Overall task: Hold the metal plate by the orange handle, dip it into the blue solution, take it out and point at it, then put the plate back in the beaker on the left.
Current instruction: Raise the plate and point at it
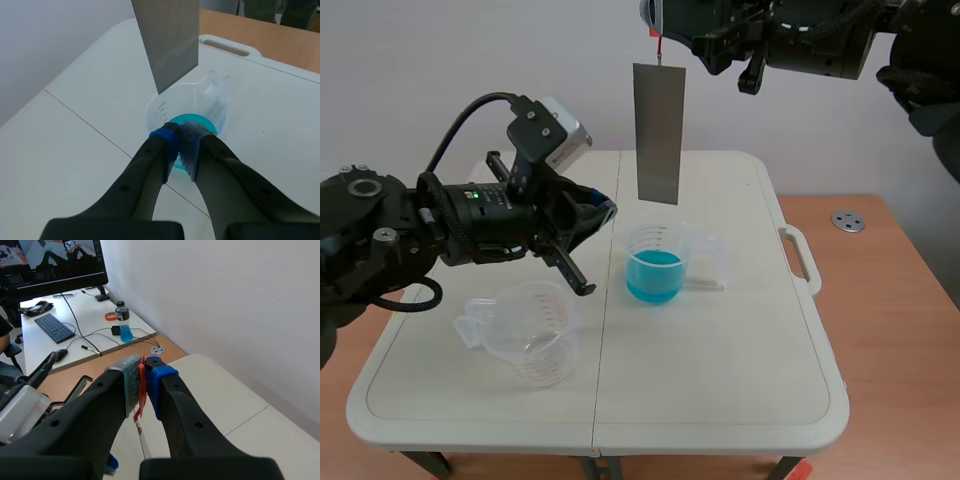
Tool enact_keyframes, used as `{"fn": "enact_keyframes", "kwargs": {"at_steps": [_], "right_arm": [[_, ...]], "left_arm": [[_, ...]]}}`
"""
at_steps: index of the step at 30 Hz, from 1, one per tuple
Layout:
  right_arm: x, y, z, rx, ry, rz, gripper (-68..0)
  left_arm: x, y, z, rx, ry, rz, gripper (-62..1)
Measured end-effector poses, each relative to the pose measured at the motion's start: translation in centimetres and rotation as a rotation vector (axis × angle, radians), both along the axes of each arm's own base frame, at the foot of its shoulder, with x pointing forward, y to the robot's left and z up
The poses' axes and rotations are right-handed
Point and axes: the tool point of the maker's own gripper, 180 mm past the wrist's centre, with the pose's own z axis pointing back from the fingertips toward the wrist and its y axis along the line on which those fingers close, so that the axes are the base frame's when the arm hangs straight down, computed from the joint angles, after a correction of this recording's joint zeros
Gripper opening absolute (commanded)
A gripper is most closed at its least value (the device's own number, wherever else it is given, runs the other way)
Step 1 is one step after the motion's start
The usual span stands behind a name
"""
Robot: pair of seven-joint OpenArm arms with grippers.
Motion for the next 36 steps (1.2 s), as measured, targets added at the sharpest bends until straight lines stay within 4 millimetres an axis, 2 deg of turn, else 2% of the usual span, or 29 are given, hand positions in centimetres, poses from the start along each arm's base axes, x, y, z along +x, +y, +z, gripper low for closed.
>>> {"fn": "enact_keyframes", "kwargs": {"at_steps": [4, 11, 29, 32, 36], "right_arm": [[0.0, 0.0, 0.0, 0.0, 0.0, 0.0, -66.0], [0.0, 0.0, 0.0, 0.0, 0.0, 0.0, -66.0], [0.0, 0.0, 0.0, 0.0, 0.0, 0.0, -66.0], [0.0, 0.0, 0.0, 0.0, 0.001, 0.0, -66.0], [0.0, 0.0, 0.0, 0.0, 0.001, 0.0, -66.0]], "left_arm": [[0.7, -0.7, -0.7, 0.0, 0.015, 0.005, -59.0], [2.1, -1.2, -0.5, 0.008, -0.008, 0.008, -59.0], [2.1, -1.2, -0.6, 0.0, -0.011, 0.009, -59.0], [2.0, -0.4, -0.8, 0.016, -0.01, 0.012, -59.0], [0.5, 2.2, -1.5, 0.057, -0.01, 0.02, -59.0]]}}
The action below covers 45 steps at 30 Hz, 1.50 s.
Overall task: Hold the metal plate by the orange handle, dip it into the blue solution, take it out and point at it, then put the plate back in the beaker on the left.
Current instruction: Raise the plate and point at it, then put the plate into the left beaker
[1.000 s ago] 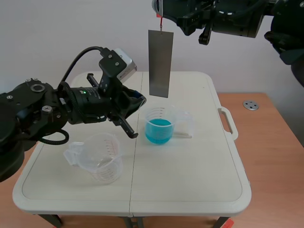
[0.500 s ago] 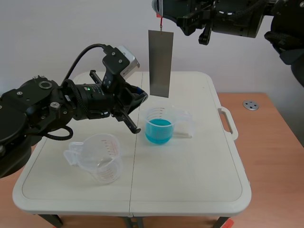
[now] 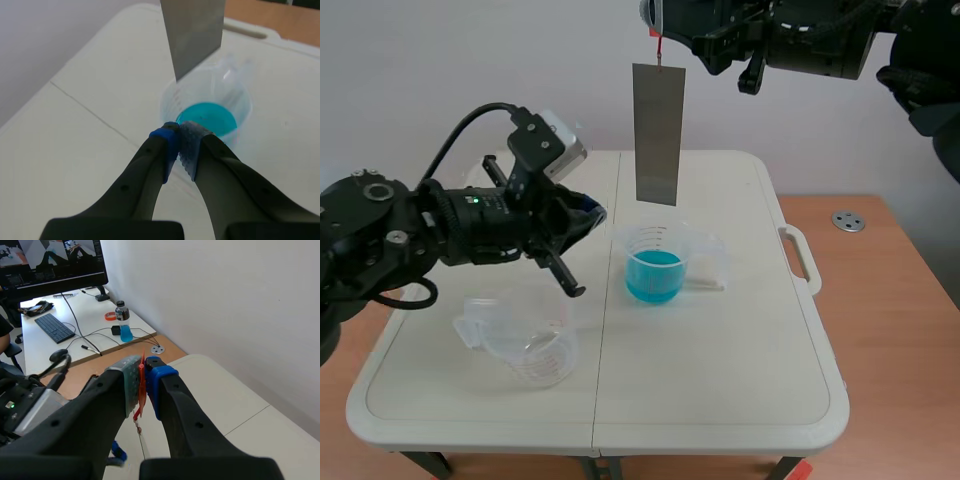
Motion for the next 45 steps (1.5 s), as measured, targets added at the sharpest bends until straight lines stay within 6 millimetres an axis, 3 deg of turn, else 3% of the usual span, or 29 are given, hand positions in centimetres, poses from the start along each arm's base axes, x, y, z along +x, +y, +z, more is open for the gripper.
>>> {"fn": "enact_keyframes", "kwargs": {"at_steps": [13, 24, 31, 34, 38, 45], "right_arm": [[0.0, 0.0, 0.0, -0.001, 0.002, 0.001, -66.0], [0.0, 0.0, 0.1, 0.007, 0.004, 0.003, -66.0], [-0.1, 0.1, 0.3, 0.024, 0.007, 0.008, -66.0], [-0.1, 0.3, 0.2, 0.017, 0.014, 0.012, -66.0], [-0.3, 1.1, 0.4, 0.028, 0.015, 0.027, -66.0], [-1.3, 3.2, 0.1, 0.019, 0.019, 0.085, -66.0]], "left_arm": [[-7.9, 12.7, 0.5, 0.051, 0.031, 0.178, -59.0], [-17.3, 20.6, -2.3, 0.14, 0.182, 0.334, -59.0], [-25.2, 21.9, -5.5, 0.204, 0.395, 0.361, -59.0], [-27.5, 22.0, -6.2, 0.193, 0.443, 0.401, -59.0], [-29.9, 21.9, -7.1, 0.173, 0.501, 0.454, -59.0], [-31.9, 21.8, -8.1, 0.167, 0.547, 0.517, -59.0]]}}
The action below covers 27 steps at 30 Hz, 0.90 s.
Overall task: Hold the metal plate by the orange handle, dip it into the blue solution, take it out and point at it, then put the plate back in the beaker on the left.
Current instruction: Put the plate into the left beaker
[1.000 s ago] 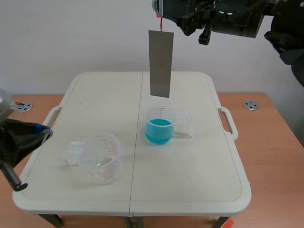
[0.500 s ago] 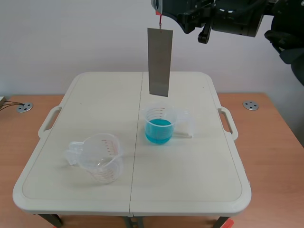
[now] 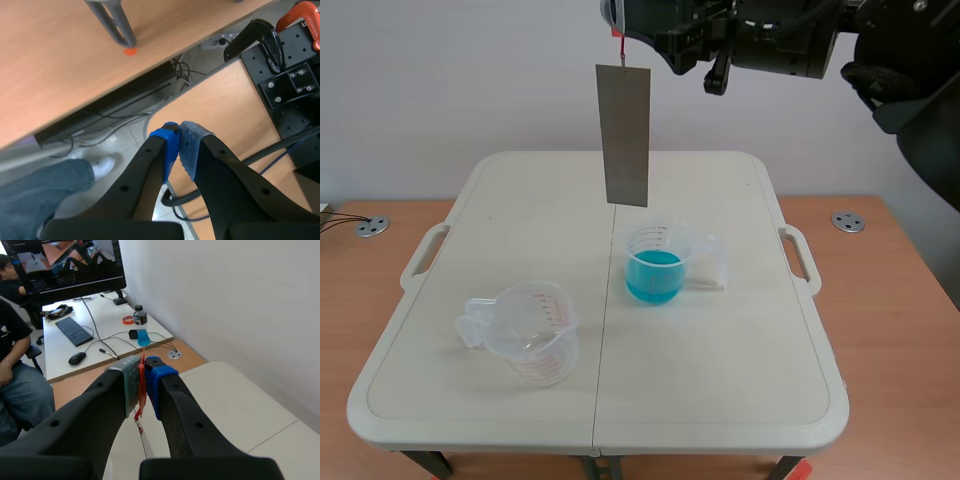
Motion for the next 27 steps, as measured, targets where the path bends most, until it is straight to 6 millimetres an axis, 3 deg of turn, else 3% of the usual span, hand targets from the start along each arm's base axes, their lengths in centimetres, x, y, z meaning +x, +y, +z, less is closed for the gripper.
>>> {"fn": "enact_keyframes", "kwargs": {"at_steps": [12, 27], "right_arm": [[-2.8, 3.3, 0.3, 0.008, -0.008, 0.118, -66.0], [-5.5, 6.0, -0.4, 0.009, 0.013, 0.227, -66.0]], "left_arm": [[-0.5, -0.6, -0.2, -0.018, 0.001, 0.039, -59.0], [0.6, -0.5, -0.1, -0.017, -0.026, 0.034, -59.0]]}}
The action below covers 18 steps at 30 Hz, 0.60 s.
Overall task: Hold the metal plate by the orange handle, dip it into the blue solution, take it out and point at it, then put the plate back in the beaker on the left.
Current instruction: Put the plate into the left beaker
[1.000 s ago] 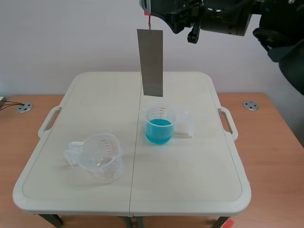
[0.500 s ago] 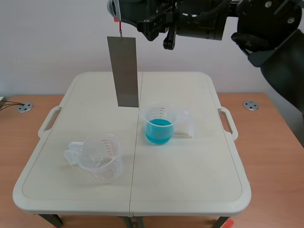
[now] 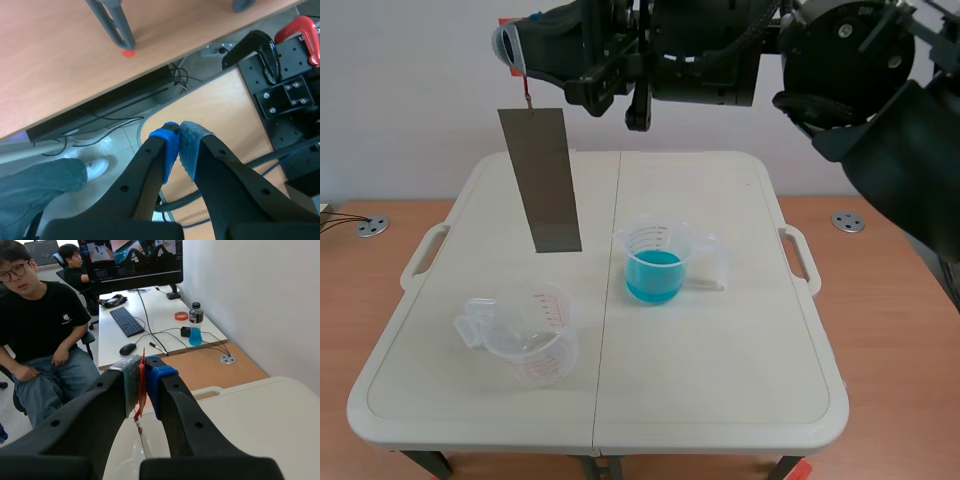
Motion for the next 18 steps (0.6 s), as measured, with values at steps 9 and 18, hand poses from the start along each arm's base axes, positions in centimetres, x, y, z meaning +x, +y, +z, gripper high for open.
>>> {"fn": "enact_keyframes", "kwargs": {"at_steps": [9, 18], "right_arm": [[-1.8, 2.1, -0.5, 0.003, 0.018, 0.07, -66.0], [-3.1, 3.1, -1.0, 0.008, 0.029, 0.115, -66.0]], "left_arm": [[0.2, 0.0, 0.0, 0.0, -0.006, 0.0, -59.0], [0.8, 0.0, 0.1, -0.001, -0.021, 0.0, -59.0]]}}
